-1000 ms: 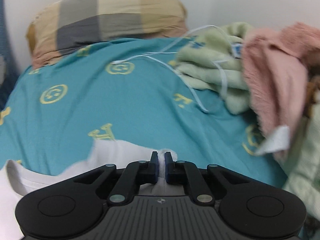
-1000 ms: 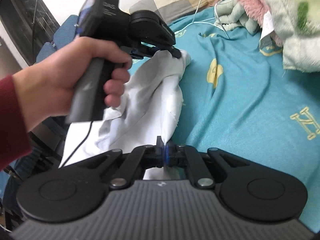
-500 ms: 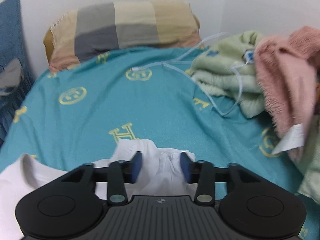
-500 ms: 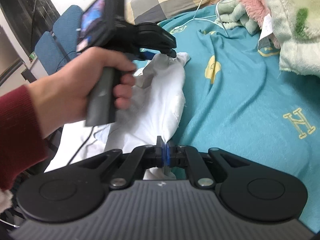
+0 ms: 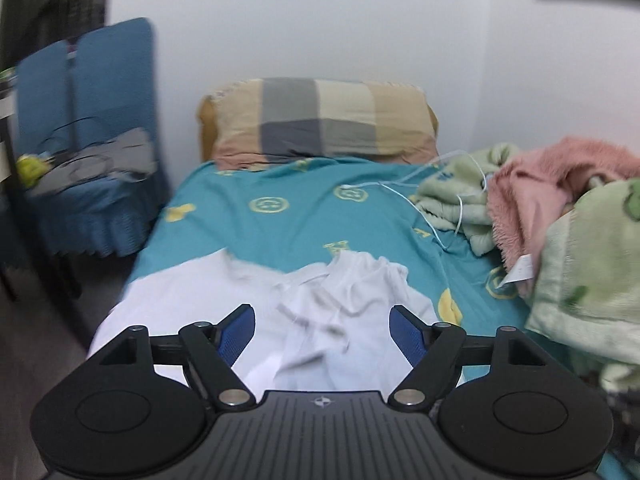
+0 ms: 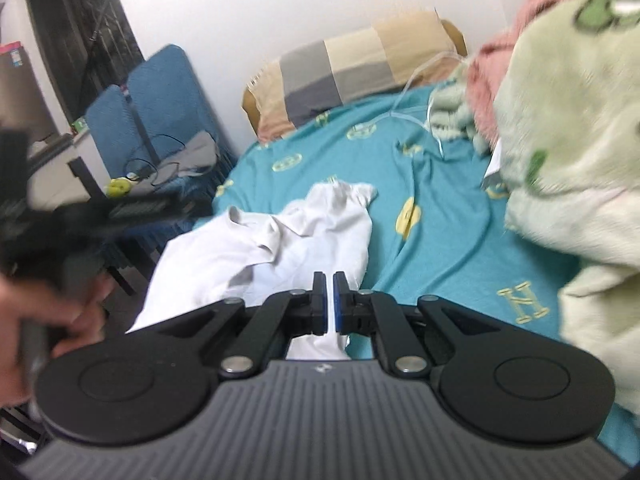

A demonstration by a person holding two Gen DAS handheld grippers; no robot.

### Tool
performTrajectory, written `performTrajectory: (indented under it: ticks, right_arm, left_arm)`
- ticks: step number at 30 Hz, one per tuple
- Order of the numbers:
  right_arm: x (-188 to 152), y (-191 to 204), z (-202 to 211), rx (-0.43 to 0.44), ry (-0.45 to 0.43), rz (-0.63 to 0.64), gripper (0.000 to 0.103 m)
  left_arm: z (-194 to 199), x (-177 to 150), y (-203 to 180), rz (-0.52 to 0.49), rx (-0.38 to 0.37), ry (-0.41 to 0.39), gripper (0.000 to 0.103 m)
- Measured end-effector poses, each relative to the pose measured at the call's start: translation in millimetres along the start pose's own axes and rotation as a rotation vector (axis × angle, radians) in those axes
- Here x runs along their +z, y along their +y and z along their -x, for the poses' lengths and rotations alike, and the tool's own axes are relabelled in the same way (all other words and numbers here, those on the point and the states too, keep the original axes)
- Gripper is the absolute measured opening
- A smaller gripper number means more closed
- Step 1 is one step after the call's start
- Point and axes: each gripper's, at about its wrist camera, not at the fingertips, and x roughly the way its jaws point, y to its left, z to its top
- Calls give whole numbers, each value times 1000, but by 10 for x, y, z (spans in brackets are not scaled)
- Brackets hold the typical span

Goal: Fold clothes

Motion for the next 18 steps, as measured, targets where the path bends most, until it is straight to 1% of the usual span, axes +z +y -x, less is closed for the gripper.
performTrajectory:
  ticks: [2, 5, 9, 13, 15, 18]
  right_arm:
    - [3, 77, 201, 14, -12, 32, 7]
    - [-17, 238, 508, 26, -26, 75, 7]
    - [-193, 359, 931, 36, -42, 81, 7]
    - [-483, 441, 1252, 5, -22, 106, 8]
    - [-583, 511, 1371, -6, -10, 127, 8]
    - [-632, 671, 1517, -19, -24, 164, 8]
  left_arm:
    - [381, -121, 53, 28, 10, -10, 80]
    - [887, -354, 34, 11, 32, -16, 81]
    - [1459, -702, 25, 17, 43, -11, 83]
    - [1939, -967, -18, -12, 55, -18, 85]
    - [2141, -1046, -17, -3, 45, -36, 90]
    - [2396, -1166, 18, 35, 25, -54, 95]
